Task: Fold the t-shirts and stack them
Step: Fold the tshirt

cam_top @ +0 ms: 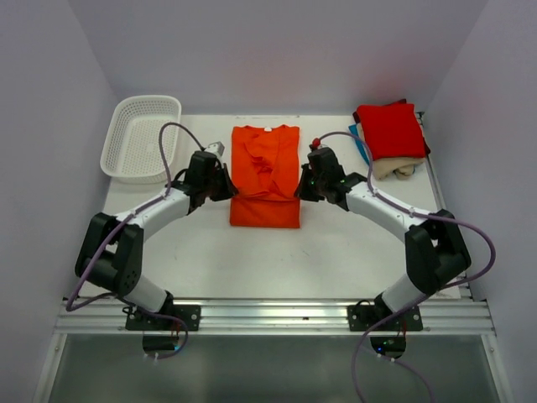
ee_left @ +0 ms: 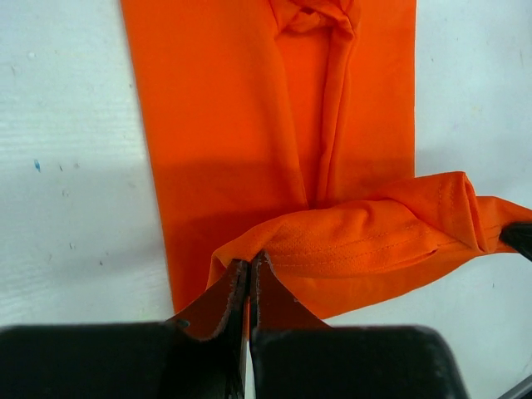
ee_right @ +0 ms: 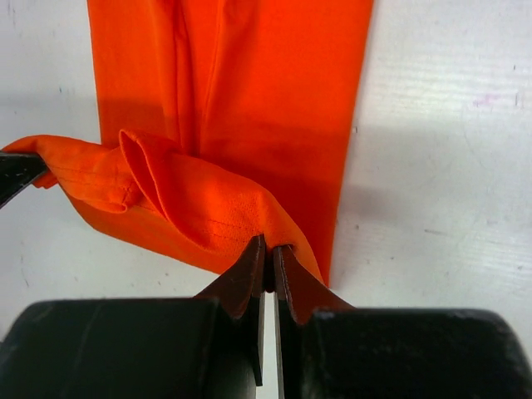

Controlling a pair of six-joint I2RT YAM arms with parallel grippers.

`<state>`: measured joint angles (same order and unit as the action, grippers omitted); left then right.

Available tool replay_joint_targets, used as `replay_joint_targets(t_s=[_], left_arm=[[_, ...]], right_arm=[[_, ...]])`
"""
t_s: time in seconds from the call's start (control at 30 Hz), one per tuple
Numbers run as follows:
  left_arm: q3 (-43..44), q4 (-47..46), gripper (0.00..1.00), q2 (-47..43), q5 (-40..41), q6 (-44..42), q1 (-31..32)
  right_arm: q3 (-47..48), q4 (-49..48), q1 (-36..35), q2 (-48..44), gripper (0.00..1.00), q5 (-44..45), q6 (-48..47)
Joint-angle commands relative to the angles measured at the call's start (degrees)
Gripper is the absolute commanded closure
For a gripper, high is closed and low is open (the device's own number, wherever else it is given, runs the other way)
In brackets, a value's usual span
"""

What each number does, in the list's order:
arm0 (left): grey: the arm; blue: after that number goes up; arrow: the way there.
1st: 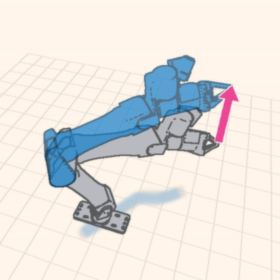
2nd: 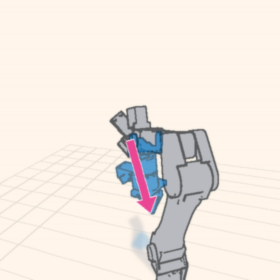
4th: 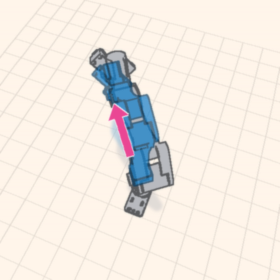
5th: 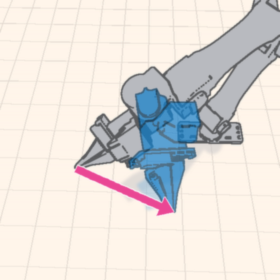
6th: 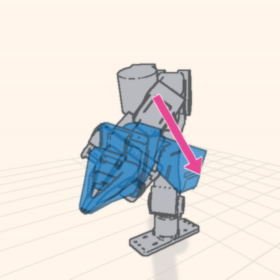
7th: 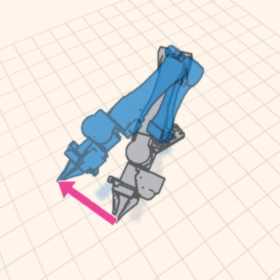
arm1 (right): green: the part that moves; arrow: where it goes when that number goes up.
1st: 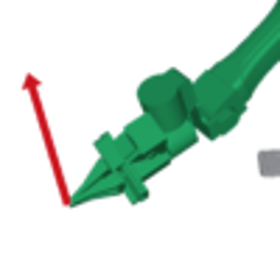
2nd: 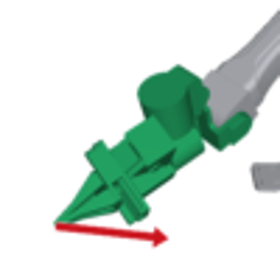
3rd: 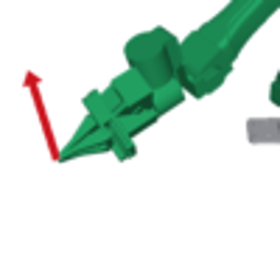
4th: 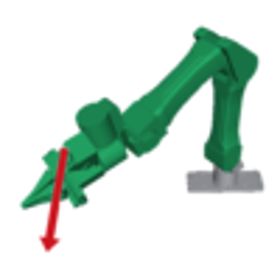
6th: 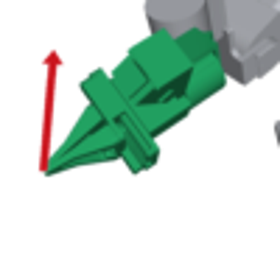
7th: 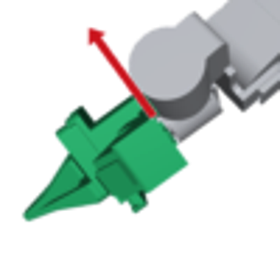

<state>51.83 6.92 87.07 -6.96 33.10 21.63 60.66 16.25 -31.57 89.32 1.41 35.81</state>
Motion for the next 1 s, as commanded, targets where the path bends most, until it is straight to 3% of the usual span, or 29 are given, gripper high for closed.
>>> replay_joint_targets(t_s=[0.0,0.23,0.27,0.3,0.33,0.37,0.43,0.47,0.5,0.63,0.97], left_arm=[[3.36,-5.50,1.00,2.49,-1.56,-2.17,-2.11],[13.71,-7.95,1.00,12.41,-6.74,-1.90,-5.80],[15.82,-7.89,1.00,14.08,-7.01,-2.08,-6.59],[18.28,-7.28,0.97,17.58,-7.27,-2.25,-7.03],[23.61,-7.10,0.85,19.18,-7.97,-2.34,-7.47],[26.27,-7.09,0.45,20.50,-7.89,-2.34,-8.52],[31.65,-5.24,0.10,21.92,-8.24,-1.90,-9.49],[32.18,-5.94,0.00,20.44,-8.59,-1.90,-10.28],[32.45,-5.95,0.00,19.12,-8.42,-1.81,-10.55],[26.58,-8.85,0.00,12.26,-7.89,-1.90,-10.90],[3.47,-3.14,0.00,1.19,-14.13,-3.48,-10.82]], right_arm=[[5.51,-1.49,1.42,2.52,1.00,-1.15,-3.03],[18.42,1.76,4.67,14.55,1.00,-2.47,-3.56],[23.22,2.46,5.03,18.83,0.93,-1.68,-3.30],[26.06,3.25,5.12,20.96,0.74,-0.89,-3.47],[29.39,5.96,5.20,23.07,0.57,0.77,-3.47],[35.78,7.29,5.12,25.36,0.31,3.66,-3.73],[40.65,9.50,5.12,29.06,0.13,5.52,-3.82],[43.37,9.68,5.20,29.42,0.06,6.75,-4.08],[43.66,9.59,5.21,28.64,0.01,7.29,-4.17],[37.62,5.46,5.12,22.23,0.01,7.99,-4.70],[6.87,-0.96,5.03,3.07,0.01,1.94,-3.74]])
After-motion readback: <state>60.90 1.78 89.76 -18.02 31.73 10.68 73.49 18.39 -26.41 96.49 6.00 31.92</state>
